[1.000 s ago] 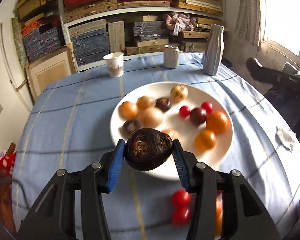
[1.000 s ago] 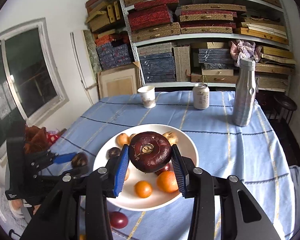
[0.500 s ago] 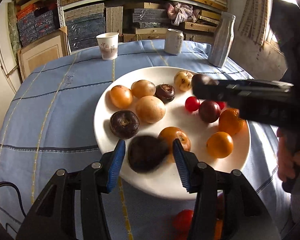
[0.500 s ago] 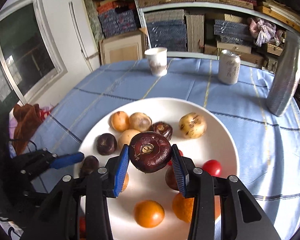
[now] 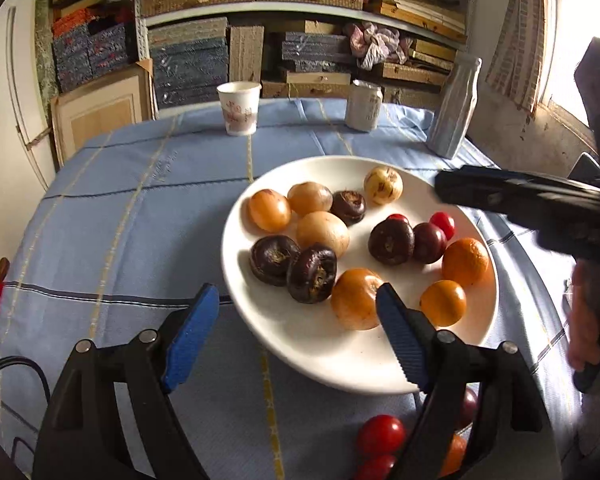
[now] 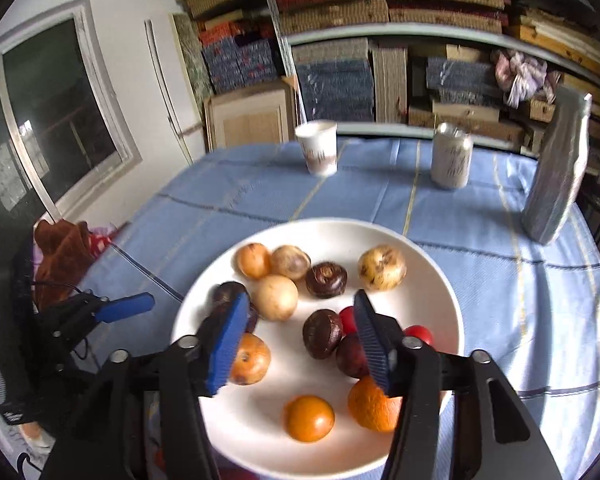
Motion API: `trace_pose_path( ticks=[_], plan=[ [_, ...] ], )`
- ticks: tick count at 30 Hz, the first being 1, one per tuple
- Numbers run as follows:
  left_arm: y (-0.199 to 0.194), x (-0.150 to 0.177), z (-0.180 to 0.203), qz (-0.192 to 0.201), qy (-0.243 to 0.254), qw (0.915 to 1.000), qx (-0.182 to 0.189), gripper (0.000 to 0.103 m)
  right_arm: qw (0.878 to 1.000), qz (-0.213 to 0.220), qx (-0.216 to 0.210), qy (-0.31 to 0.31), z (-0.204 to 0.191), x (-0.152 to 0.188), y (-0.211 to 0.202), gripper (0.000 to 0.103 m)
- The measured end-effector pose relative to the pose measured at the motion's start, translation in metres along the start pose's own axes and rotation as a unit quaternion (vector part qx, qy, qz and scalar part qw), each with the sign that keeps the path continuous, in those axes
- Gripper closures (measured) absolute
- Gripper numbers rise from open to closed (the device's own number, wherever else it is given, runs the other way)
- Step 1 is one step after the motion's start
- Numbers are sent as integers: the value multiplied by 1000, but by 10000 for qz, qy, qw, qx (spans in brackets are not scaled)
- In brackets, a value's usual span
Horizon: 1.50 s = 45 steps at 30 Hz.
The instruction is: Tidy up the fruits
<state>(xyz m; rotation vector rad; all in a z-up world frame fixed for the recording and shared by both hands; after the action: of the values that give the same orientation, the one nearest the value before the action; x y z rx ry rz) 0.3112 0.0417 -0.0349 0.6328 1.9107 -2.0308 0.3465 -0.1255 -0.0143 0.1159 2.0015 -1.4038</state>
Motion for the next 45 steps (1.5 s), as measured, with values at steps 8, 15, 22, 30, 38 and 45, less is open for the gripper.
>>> trace_pose_path(
  ticks=[8, 15, 22, 30, 38, 45],
  plan=[
    [-30, 43, -4, 254, -117, 9984, -492, 6, 9985, 534, -53, 128, -9, 46, -56, 19],
    [-26, 94, -11, -56, -240, 9981, -570, 5, 9951, 811, 3, 566, 4, 114, -69, 6],
    [-32, 116, -2, -46, -77, 9996, -282, 5, 9860, 825, -237, 1429, 46, 148, -72, 4],
    [-20, 116, 14, -263, 235, 9991, -241, 5, 9875, 741, -219, 1371, 45, 150, -67, 4],
    [-15, 114, -5, -357, -59, 9968, -718, 4, 9874, 746, -232, 1374, 44, 151, -68, 4],
    [-37, 123, -49, -30, -794, 9940, -755, 4, 9873, 784, -266, 1358, 44, 152, -69, 4]
  ],
)
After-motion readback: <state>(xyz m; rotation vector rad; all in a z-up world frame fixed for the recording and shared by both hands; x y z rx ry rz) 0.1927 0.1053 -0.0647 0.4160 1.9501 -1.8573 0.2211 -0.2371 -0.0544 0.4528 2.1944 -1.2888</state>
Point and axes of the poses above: each gripper's, at about its wrist camera, not at the fingertips, and y roughly the way its jaws point, z to its right, x to its underside, the point moved 3 cm from there along y, roughly the way its jaws point, and after that the axes turned 15 degrees about -z, right-handed, at the moved point
